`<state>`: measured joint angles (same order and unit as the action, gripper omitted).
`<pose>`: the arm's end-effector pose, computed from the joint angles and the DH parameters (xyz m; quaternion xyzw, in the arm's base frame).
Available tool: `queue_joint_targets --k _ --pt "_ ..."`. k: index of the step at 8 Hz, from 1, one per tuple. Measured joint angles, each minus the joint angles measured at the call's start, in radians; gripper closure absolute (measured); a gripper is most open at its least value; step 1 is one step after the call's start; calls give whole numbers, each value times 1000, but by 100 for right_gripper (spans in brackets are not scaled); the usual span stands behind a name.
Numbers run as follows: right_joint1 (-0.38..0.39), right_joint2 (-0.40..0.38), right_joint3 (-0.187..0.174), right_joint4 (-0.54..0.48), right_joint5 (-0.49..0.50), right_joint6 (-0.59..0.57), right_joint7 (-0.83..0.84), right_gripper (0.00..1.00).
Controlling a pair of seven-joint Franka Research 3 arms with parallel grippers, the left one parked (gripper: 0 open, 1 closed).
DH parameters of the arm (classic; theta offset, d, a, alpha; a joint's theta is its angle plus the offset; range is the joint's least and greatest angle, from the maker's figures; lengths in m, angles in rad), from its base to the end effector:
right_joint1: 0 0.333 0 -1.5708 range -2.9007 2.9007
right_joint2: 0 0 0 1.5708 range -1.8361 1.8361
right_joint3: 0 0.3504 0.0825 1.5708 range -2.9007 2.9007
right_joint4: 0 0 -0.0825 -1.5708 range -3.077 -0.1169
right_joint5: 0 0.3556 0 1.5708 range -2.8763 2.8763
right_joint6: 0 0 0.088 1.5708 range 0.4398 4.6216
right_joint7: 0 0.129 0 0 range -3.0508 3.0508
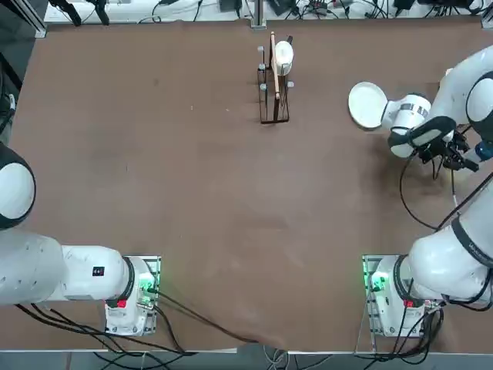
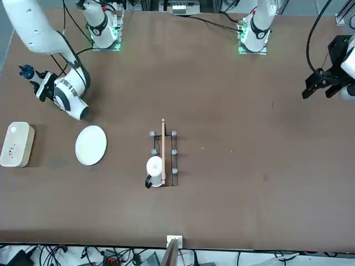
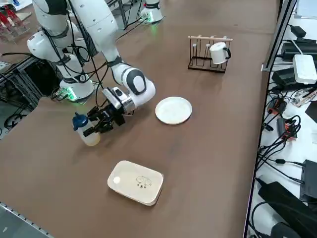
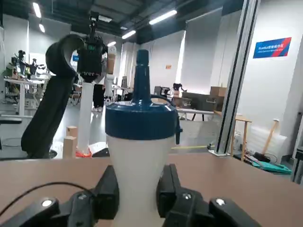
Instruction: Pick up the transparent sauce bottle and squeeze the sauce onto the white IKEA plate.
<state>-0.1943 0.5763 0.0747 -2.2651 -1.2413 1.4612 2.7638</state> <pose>0.4034 -0.1787 0.1786 0.4049 -0.5922 0.3296 0.6138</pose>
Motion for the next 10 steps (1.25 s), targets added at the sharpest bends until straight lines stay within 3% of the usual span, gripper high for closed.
queue_joint_targets --k 3,7,8,10 --pt "-39 21 0 -25 -22 74 20 59" --pt "-76 31 0 -36 -90 73 47 56" --pt "-76 33 1 -37 -94 70 50 50" --pt "-75 33 11 -37 -97 55 50 17"
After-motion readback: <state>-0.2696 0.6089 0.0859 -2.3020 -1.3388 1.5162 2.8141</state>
